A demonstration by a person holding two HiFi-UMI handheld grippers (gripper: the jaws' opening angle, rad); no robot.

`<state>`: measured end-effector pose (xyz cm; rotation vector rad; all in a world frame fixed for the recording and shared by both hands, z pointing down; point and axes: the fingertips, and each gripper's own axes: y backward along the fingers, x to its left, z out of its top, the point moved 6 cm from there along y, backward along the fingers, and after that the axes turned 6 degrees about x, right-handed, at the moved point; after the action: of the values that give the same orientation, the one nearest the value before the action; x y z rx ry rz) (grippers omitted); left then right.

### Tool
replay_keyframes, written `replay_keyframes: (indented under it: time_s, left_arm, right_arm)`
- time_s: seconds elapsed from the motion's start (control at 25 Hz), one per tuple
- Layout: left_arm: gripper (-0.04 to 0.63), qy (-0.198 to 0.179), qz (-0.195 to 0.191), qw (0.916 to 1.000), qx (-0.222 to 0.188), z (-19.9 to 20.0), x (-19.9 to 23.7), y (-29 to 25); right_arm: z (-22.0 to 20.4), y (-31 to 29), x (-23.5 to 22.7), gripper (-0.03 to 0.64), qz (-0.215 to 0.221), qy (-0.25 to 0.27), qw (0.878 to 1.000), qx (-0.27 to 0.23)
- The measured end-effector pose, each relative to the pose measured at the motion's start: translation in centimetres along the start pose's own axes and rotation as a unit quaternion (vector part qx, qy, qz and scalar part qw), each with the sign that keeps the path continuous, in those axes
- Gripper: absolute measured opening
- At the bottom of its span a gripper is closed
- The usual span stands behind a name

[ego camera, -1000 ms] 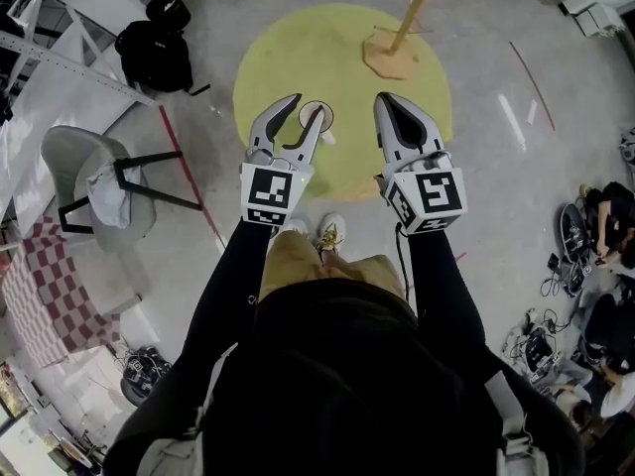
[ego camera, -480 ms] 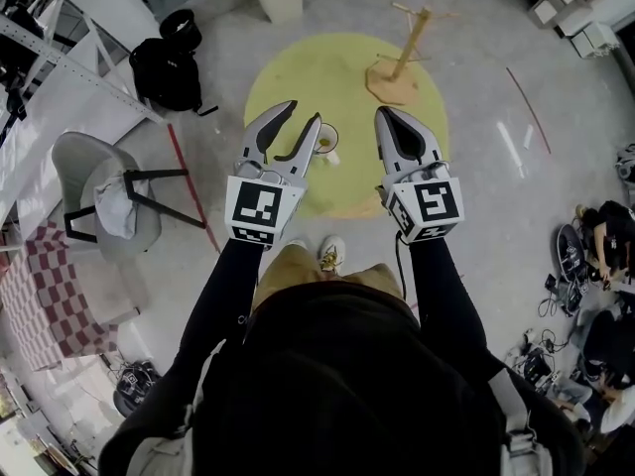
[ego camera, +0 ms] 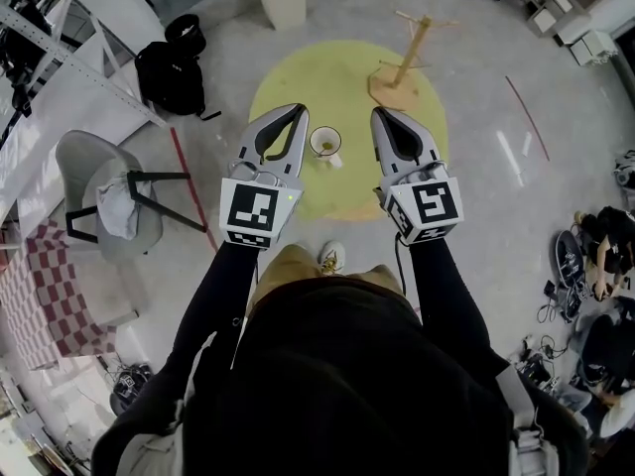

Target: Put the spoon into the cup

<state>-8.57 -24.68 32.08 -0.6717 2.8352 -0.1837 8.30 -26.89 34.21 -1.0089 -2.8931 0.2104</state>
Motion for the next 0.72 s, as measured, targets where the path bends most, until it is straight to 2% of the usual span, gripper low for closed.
replay_keyframes:
  time_s: [0.72]
  left_arm:
    - [0.015, 0.009, 0.002, 0.9997, -0.022, 0.62, 0.42, -0.39]
  right_arm:
    - [-0.61, 0.77, -0.46, 0.026, -0.011, 0.005, 1.000, -0.003]
